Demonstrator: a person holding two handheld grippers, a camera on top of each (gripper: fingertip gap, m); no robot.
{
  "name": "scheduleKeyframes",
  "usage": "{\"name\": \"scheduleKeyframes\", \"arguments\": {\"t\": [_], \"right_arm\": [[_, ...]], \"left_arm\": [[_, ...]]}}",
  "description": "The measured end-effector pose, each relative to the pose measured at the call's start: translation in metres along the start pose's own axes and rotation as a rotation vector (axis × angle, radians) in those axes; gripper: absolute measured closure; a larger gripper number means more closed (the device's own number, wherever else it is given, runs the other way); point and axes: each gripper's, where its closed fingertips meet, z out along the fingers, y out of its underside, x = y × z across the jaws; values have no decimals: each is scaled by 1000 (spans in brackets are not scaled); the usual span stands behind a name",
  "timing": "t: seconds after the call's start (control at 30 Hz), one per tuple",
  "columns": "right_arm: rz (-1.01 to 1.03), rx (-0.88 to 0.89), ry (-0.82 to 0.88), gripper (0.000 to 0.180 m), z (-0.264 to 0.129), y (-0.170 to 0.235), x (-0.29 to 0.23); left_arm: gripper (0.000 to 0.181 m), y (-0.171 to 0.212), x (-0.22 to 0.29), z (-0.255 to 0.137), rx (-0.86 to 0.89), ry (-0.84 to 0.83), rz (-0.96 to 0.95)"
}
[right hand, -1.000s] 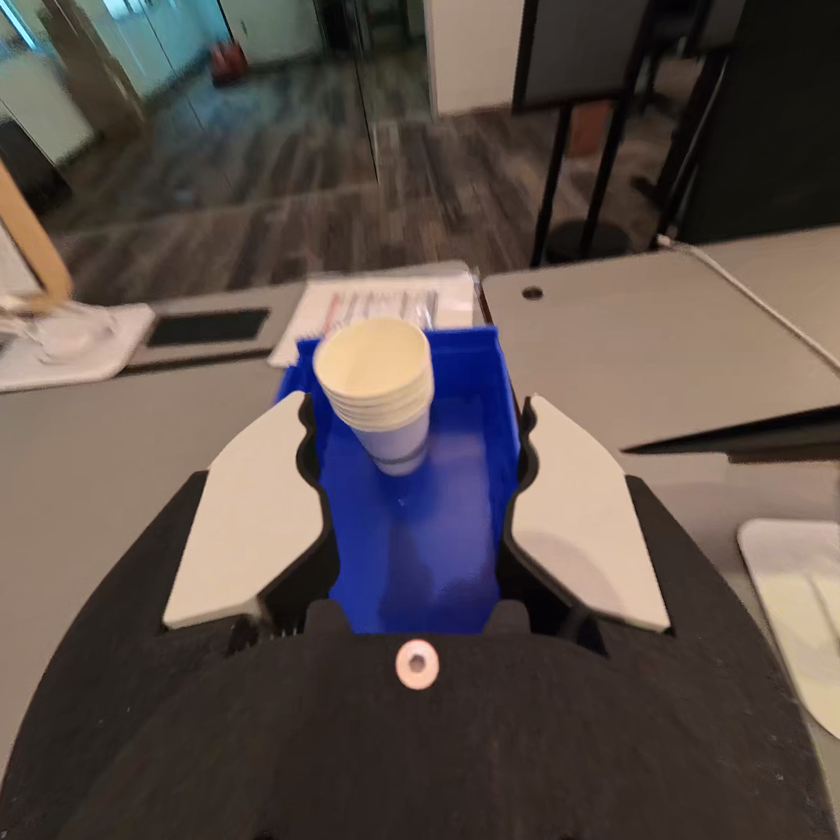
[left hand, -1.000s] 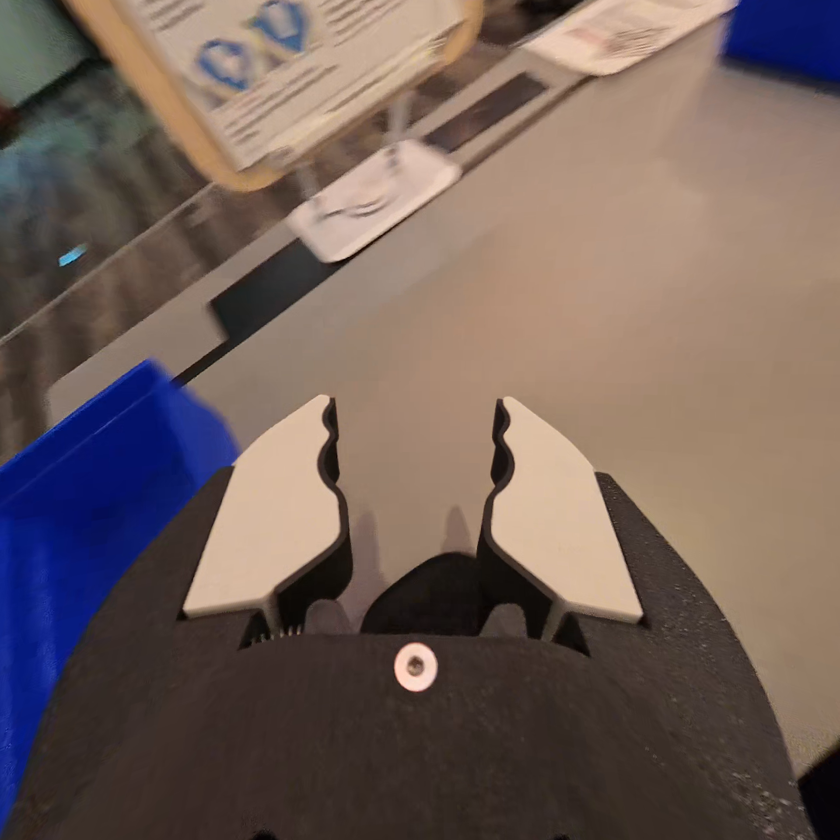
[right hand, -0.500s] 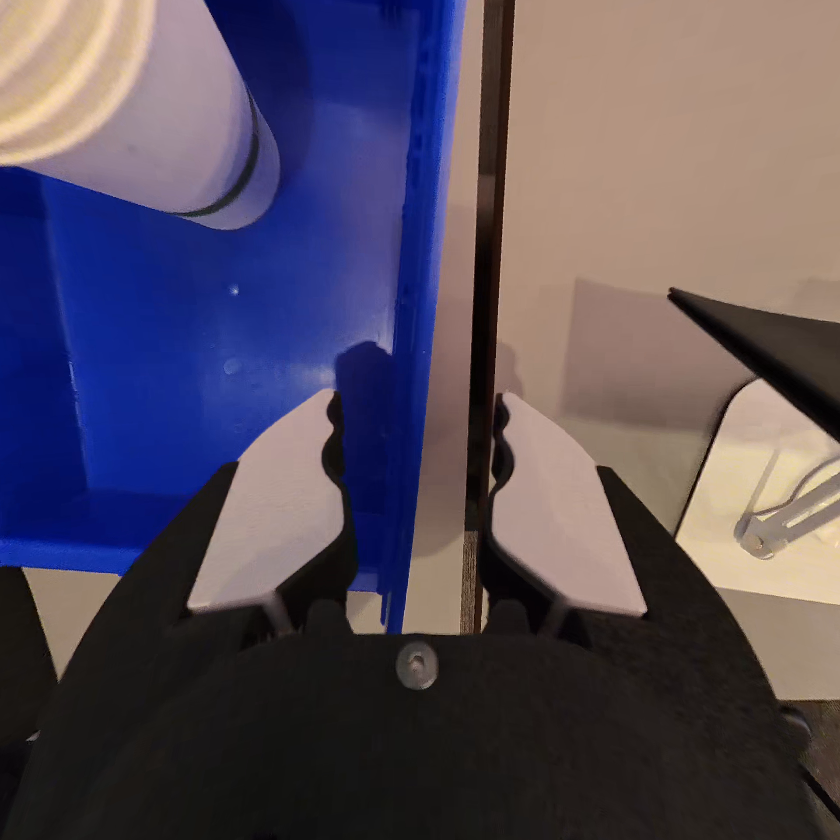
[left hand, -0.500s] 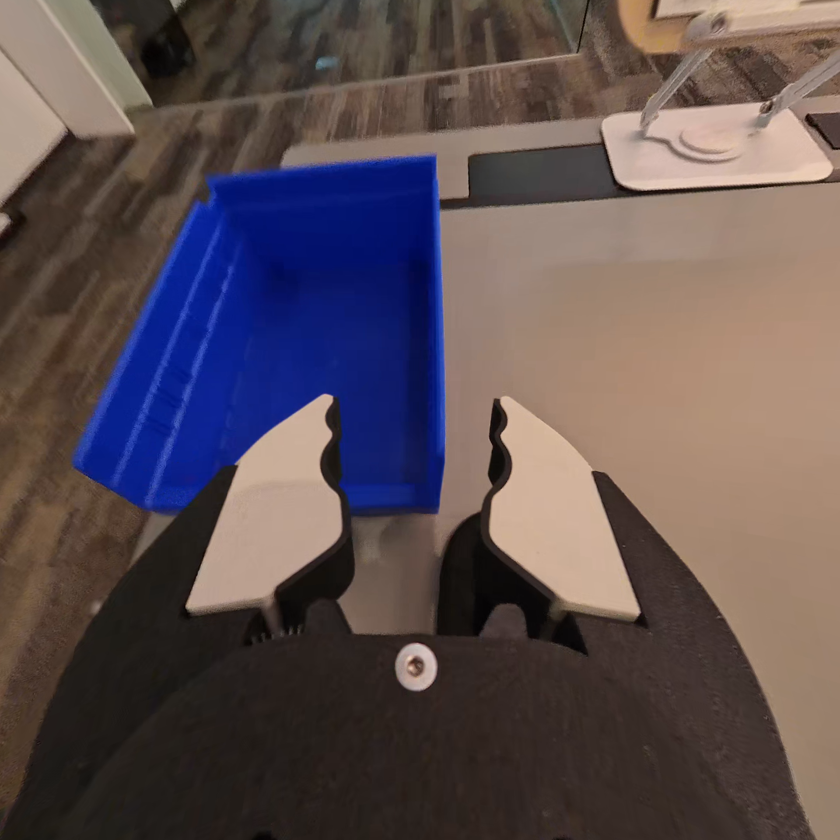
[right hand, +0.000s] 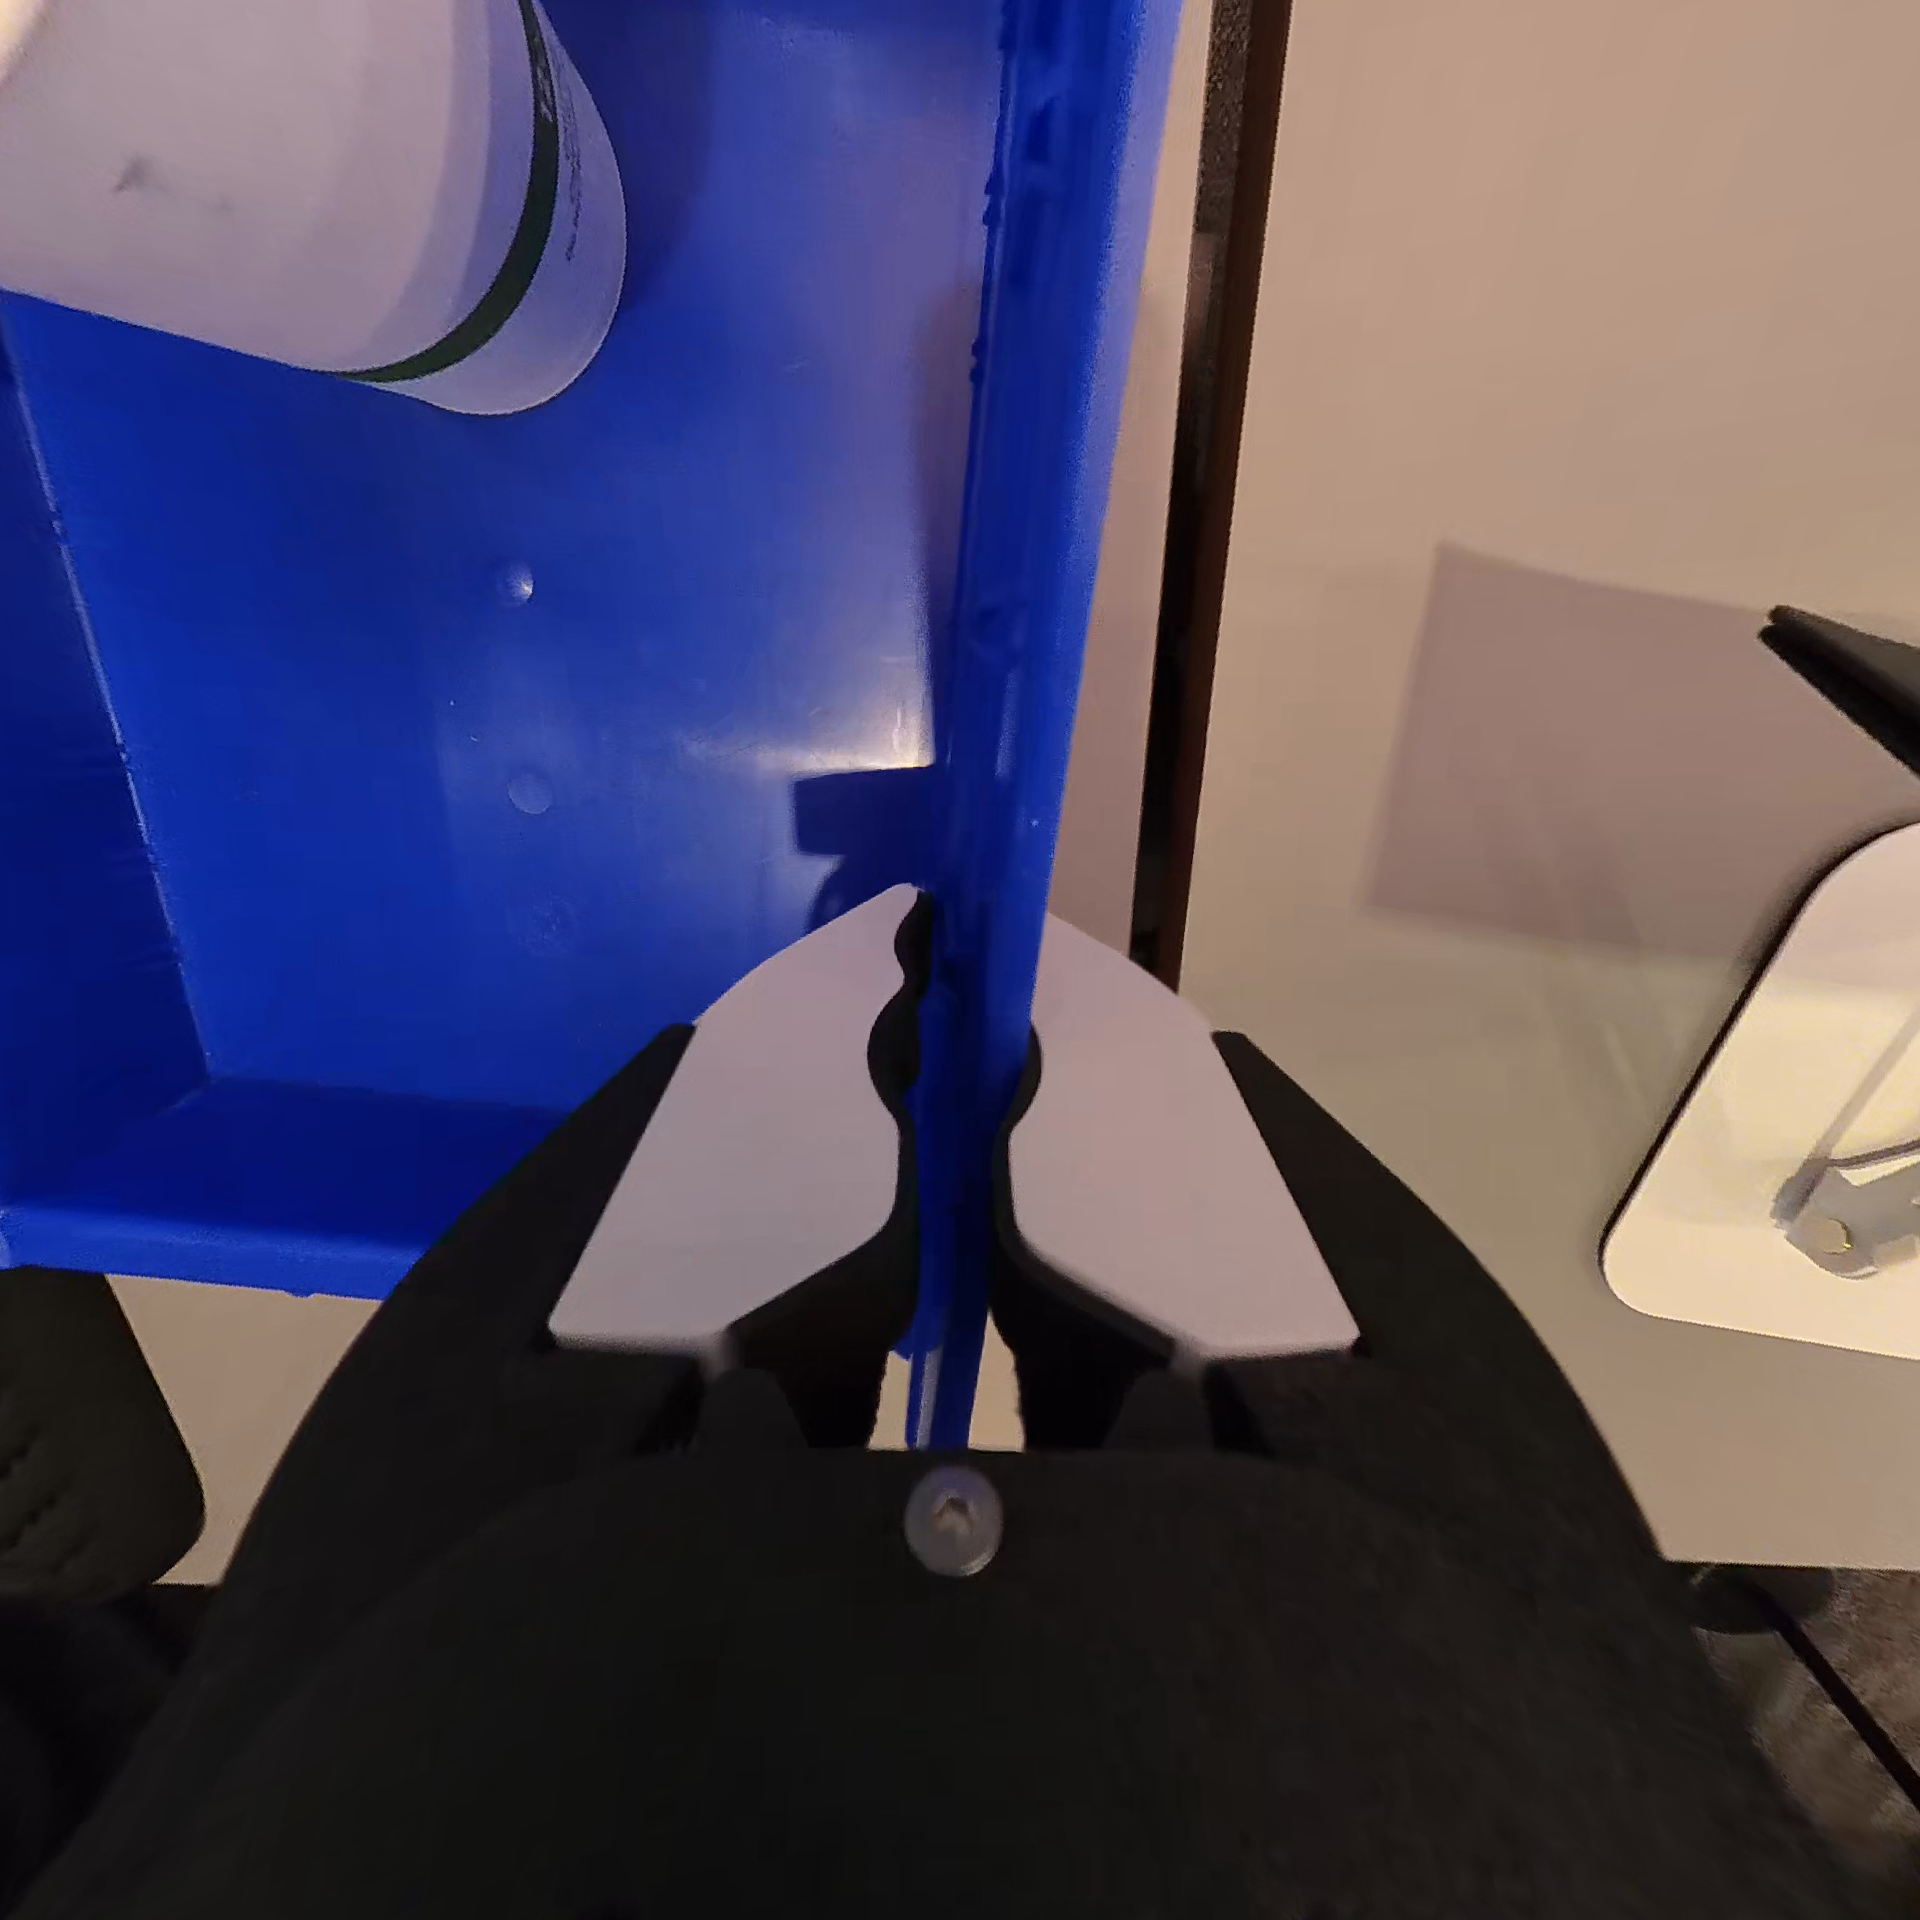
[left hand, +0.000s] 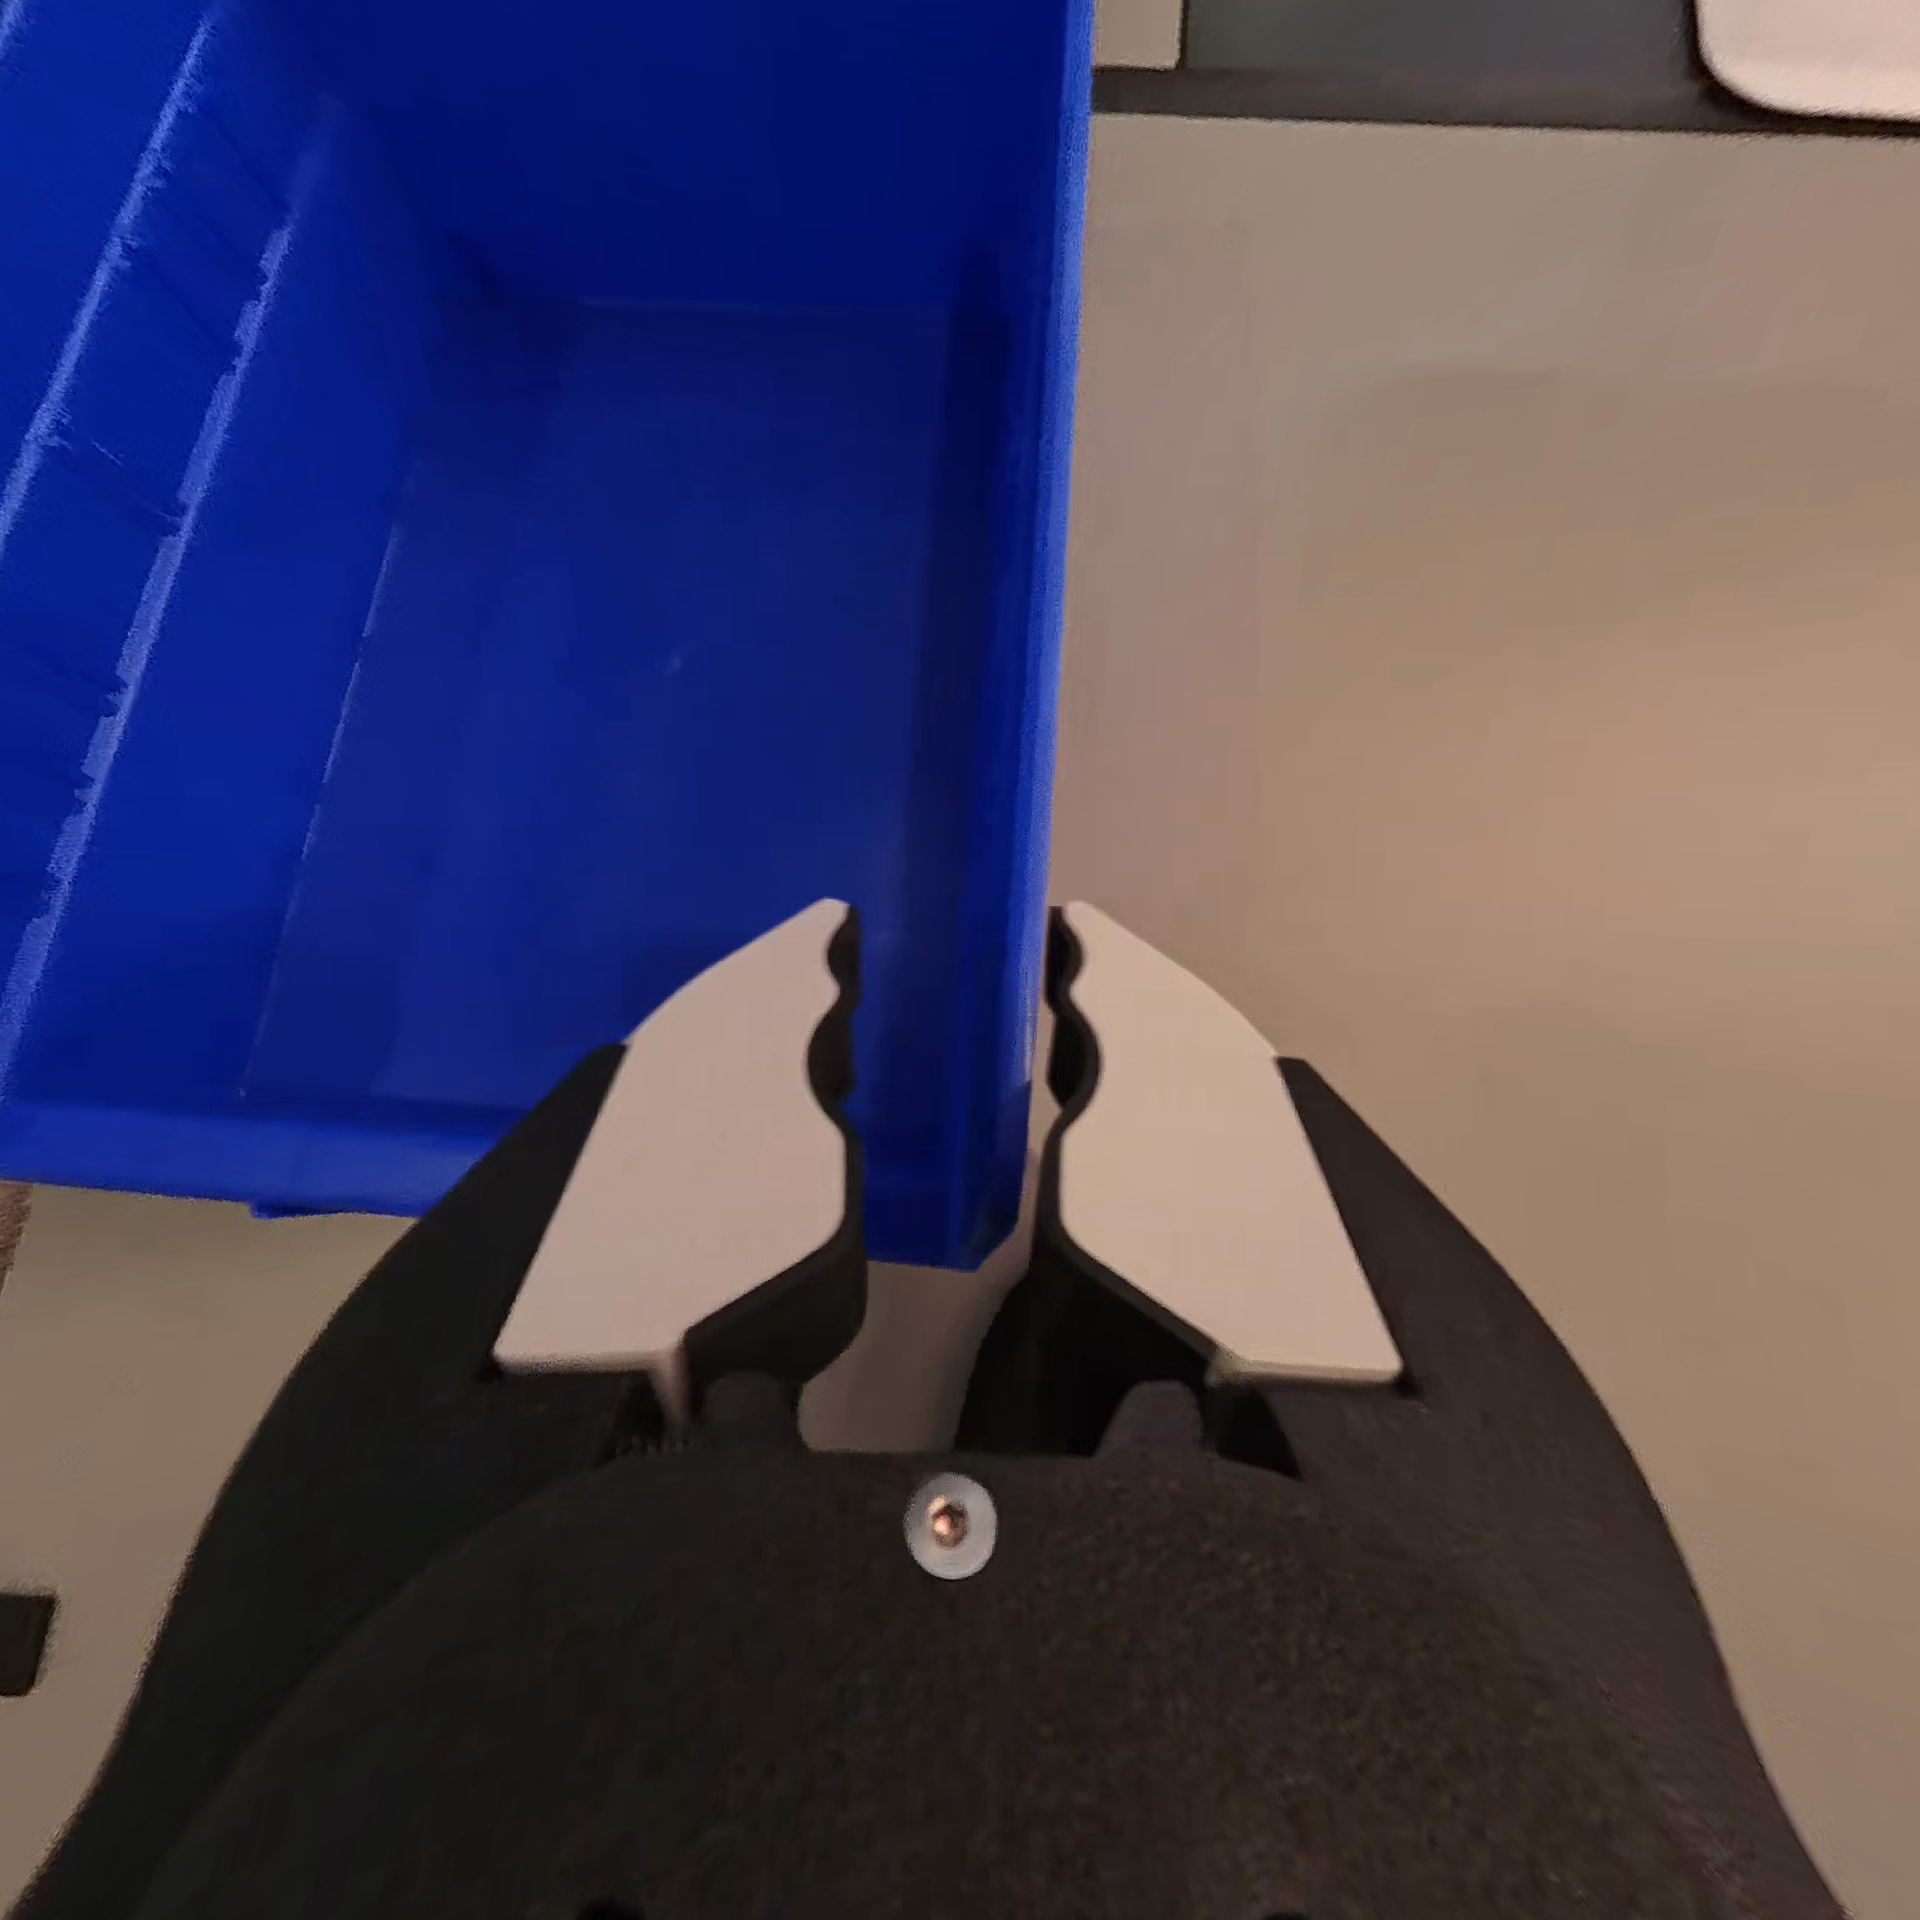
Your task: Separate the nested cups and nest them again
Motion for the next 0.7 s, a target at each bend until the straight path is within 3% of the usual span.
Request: {"name": "scheduleKeyframes", "arguments": {"t": [0.1, 0.4, 0.7], "right_arm": [[23, 0, -32, 174, 0, 1, -2], [28, -29, -38, 174, 0, 2, -2], [47, -51, -37, 174, 1, -2, -8]], "left_arm": [[175, 2, 4, 12, -23, -1, 22], [176, -8, 32, 22, -52, -9, 105], [174, -5, 123, 14, -53, 11, 257]]}}
